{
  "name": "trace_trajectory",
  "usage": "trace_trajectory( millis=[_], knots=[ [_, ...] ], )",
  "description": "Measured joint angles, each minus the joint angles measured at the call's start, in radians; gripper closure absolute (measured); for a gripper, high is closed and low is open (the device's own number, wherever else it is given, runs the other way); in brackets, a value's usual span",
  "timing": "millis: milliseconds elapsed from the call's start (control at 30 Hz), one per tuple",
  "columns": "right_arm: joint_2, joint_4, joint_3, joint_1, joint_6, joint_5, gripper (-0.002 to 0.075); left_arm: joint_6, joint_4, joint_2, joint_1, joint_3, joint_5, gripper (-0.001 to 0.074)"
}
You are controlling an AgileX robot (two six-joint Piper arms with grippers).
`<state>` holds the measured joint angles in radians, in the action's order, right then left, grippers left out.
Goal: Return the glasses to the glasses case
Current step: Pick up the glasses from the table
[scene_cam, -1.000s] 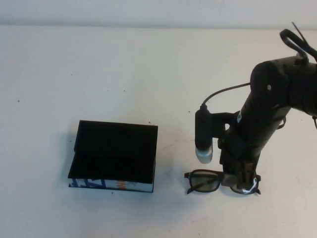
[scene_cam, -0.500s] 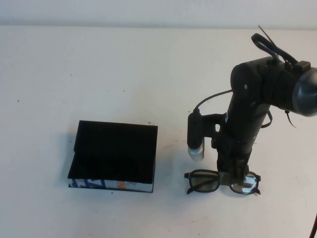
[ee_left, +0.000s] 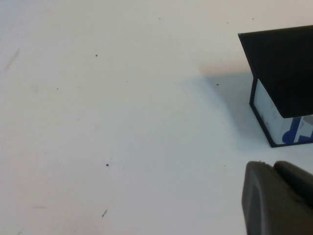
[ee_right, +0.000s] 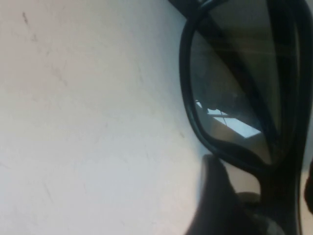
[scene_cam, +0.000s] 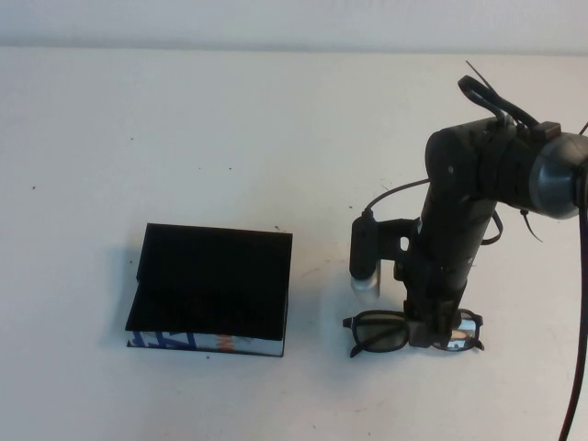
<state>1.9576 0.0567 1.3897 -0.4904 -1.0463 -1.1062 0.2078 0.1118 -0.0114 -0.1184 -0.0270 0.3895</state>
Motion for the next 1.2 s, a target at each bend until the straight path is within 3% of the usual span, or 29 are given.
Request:
trace_trajectory(
  millis=[367, 600, 1000, 1200],
  knots=[
    [0.0, 0.0, 0.03, 0.0, 0.004, -0.049, 0.0521, 0.0, -0.001, 0.0, 0.0, 0.0, 0.0, 0.0738],
    [0.0, 0.0, 0.048, 0.0, 0.029, -0.085, 0.0704, 0.0, -0.001, 0.0, 0.0, 0.0, 0.0, 0.0738],
    [0.0, 0.0, 0.048, -0.008, 0.054, -0.09, 0.071, 0.0, -0.001, 0.0, 0.0, 0.0, 0.0, 0.0738],
    [-0.109, 0.0, 0.048, -0.072, 0.149, -0.095, 0.0711, 0.0, -0.001, 0.0, 0.0, 0.0, 0.0, 0.0738]
  ],
)
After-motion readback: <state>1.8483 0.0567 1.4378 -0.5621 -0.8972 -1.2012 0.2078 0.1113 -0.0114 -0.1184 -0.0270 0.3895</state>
